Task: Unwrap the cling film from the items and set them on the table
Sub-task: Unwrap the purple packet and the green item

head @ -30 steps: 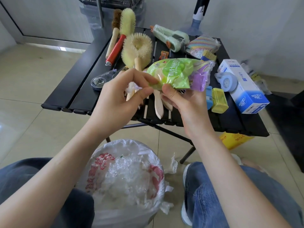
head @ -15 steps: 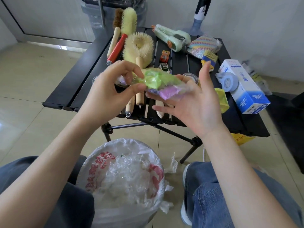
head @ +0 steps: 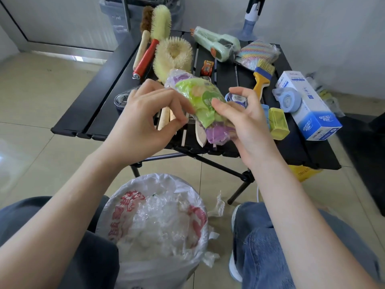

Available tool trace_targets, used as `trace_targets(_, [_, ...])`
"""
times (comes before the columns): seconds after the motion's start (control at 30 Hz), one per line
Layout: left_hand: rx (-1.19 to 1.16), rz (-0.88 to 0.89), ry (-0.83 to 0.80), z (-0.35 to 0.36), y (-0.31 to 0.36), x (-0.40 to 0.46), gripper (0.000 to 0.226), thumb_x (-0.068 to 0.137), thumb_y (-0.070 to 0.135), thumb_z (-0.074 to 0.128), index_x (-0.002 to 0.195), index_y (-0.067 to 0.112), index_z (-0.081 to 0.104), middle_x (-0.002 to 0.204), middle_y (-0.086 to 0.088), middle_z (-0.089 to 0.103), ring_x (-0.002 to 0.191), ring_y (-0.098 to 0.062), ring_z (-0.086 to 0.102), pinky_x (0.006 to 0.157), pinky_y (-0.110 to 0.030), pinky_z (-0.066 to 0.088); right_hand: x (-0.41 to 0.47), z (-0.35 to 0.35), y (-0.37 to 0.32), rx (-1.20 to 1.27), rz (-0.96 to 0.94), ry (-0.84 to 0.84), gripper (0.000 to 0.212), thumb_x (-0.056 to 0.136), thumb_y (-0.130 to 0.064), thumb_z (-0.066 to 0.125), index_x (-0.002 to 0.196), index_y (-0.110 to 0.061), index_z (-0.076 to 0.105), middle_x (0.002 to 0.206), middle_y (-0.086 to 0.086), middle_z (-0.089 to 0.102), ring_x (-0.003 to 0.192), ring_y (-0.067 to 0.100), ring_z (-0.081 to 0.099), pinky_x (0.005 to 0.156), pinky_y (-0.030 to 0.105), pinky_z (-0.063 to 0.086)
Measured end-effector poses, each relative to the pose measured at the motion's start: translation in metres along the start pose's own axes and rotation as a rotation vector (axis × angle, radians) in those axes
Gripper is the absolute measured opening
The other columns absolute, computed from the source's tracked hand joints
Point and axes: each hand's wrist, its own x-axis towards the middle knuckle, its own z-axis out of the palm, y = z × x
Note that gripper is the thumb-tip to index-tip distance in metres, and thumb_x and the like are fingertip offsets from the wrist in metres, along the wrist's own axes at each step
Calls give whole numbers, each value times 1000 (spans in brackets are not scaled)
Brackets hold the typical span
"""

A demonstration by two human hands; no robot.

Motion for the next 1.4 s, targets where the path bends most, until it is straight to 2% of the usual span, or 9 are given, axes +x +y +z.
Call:
trace_targets(0.17, [-157,-66,-106,2,2,-2,10,80,0,57,86,7,62,84,7,62,68,-12,51,66,-12,37,-1,1,1,13,-5,34,47,84,-9,71,124,-12,46,85,1,65,72,14,68,60,27,54])
trace_targets(0.4, [-111,-52,-165,8,1,-3,16,75,8,55,72,14,69,91,2,54,70,-16,50,61,-26,42,-2,2,0,64,-2,55,44,86,-10,68,124,-10,46,90,4,66,73,12,68,59,24,52])
trace_targets(0.53, [-176,-207,17,13,5,-5,3,87,16,59,88,14,58,86,7,61,75,-8,60,65,-19,49,-1,-2,-1,116,21,77,41,87,-9,66,124,-11,48,101,10,66,76,14,68,56,25,53])
trace_targets(0.67, [-280,-373,179,21,10,-2,36,82,20,74,95,21,40,81,-1,61,71,-4,65,61,-17,52,-3,3,2,143,15,25,34,88,-5,64,117,-13,49,98,9,67,80,17,69,60,26,54])
trace_targets(0.8, [-442,-443,147,22,9,-1,47,79,2,74,91,27,37,88,5,40,67,-5,61,54,-13,46,1,-1,0,239,19,91,29,89,-5,63,114,-11,51,101,8,67,80,17,70,59,28,55])
trace_targets(0.9, [-520,-537,168,20,5,-2,40,81,-1,70,91,25,40,93,4,42,74,-12,61,61,-22,52,6,-11,-6,315,-22,165,31,89,-6,62,118,-10,50,106,7,67,82,16,70,61,29,55])
trace_targets(1.0, [-653,-578,150,20,8,-2,21,88,13,67,94,14,47,90,-2,52,83,-17,69,75,-28,57,5,-12,-8,288,-70,158,34,90,-6,62,120,-10,49,102,3,68,86,16,70,66,31,57])
trace_targets(1.17, [-745,-624,-85,30,19,-4,46,75,42,60,104,6,54,100,-13,66,89,-17,72,76,-25,58,-2,4,4,207,-58,46,39,89,-6,63,124,-9,46,120,16,62,86,20,69,64,31,56])
trace_targets(1.4, [-820,-637,-5,31,15,-3,24,74,30,62,72,9,49,77,-3,62,73,-4,66,67,-20,55,0,4,5,279,-43,28,35,90,-6,61,121,-10,48,111,12,64,89,21,68,66,33,57])
